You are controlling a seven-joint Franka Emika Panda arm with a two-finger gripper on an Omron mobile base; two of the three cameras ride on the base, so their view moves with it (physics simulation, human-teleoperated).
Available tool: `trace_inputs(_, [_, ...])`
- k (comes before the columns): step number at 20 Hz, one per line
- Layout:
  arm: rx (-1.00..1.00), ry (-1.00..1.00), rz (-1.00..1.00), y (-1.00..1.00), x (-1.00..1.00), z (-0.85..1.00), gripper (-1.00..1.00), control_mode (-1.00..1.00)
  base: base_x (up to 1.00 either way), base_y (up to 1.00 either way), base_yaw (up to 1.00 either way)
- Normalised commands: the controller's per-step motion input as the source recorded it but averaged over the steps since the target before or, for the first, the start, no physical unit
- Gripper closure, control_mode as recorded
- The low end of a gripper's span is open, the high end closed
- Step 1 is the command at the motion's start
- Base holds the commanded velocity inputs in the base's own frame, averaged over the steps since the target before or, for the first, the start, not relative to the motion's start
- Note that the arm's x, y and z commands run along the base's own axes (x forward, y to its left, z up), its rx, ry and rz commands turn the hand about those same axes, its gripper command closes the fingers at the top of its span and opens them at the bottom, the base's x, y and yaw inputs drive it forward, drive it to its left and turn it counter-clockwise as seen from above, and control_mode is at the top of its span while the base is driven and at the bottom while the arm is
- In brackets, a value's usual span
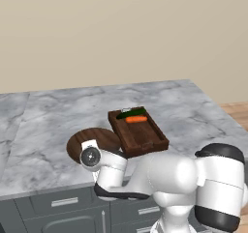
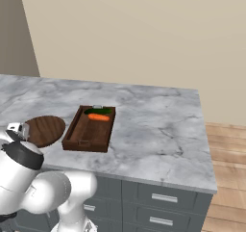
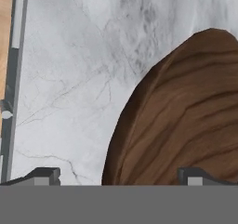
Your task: Place the two vegetables and bowl onto the tray for setting up a vegetable dip station.
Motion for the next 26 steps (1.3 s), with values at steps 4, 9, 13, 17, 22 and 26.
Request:
trace_inputs(4, [0.0, 0.0, 0.0, 0.0, 0.01, -0.09, -1.0, -1.0, 0.0, 0.0, 0.0])
trace_inputs(9, [0.0, 0.0, 0.0, 0.01, 0.0, -0.03, 1.0, -1.0, 0.0, 0.0, 0.0])
trace_inputs(13, [0.0, 0.0, 0.0, 0.0, 0.0, 0.0, 1.0, -1.0, 0.0, 0.0, 0.0])
trace_inputs(17, [0.0, 0.0, 0.0, 0.0, 0.0, 0.0, 1.0, -1.0, 0.0, 0.0, 0.0])
trace_inputs(22, [0.0, 0.0, 0.0, 0.0, 0.0, 0.02, 1.0, -1.0, 0.0, 0.0, 0.0])
trace_inputs(26, [0.0, -0.01, 0.0, 0.0, 0.0, 0.39, 1.0, -1.0, 0.0, 0.0, 0.0])
